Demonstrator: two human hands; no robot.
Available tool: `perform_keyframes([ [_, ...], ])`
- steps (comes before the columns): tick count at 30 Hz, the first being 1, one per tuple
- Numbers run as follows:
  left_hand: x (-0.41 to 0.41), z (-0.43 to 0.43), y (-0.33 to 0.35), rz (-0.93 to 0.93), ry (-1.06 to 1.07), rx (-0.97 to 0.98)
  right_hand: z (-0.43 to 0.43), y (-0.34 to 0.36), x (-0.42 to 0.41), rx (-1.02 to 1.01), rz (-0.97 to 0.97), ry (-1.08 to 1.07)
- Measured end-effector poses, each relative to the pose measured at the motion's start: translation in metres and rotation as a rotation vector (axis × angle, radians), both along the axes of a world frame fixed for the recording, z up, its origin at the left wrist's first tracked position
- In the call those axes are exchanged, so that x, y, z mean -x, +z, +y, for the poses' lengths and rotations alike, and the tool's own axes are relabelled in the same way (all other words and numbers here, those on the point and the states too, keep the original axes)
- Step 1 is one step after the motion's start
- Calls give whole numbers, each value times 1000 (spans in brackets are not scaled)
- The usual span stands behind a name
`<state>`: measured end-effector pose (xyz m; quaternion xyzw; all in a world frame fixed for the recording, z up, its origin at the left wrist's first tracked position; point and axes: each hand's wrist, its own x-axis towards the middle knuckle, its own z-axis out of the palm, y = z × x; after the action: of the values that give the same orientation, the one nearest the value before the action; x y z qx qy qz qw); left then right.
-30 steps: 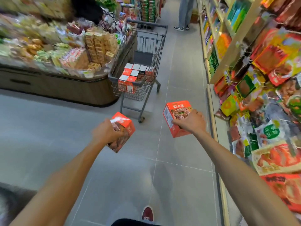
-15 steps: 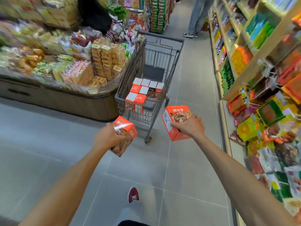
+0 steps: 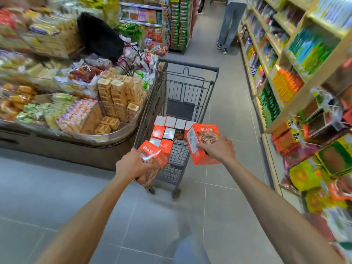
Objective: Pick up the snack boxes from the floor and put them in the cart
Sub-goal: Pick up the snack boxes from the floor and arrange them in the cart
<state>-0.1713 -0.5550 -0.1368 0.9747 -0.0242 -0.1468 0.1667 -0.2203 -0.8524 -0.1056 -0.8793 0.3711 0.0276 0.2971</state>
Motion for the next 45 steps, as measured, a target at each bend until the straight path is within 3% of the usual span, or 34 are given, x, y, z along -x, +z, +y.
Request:
perform_keyframes([
  [17, -190, -92, -46, 107, 57, -66, -65, -85, -241, -287, 84, -28],
  [22, -208, -103, -61, 164, 50, -74, -62, -102, -272, -425, 114, -52],
  [26, -224, -103, -78, 229, 46, -85, -57, -129, -297, -677, 138, -202],
  [32, -245, -101, -98, 282, 4, -108, -58, -201, -323, -914, 269, -316],
  [37, -269, -96, -117, 341, -27, -67, -45, -211, -333, -1001, 352, -457],
  [45, -298, -101, -149, 403, -100, -88, -40, -232, -356, -1040, 288, -615],
])
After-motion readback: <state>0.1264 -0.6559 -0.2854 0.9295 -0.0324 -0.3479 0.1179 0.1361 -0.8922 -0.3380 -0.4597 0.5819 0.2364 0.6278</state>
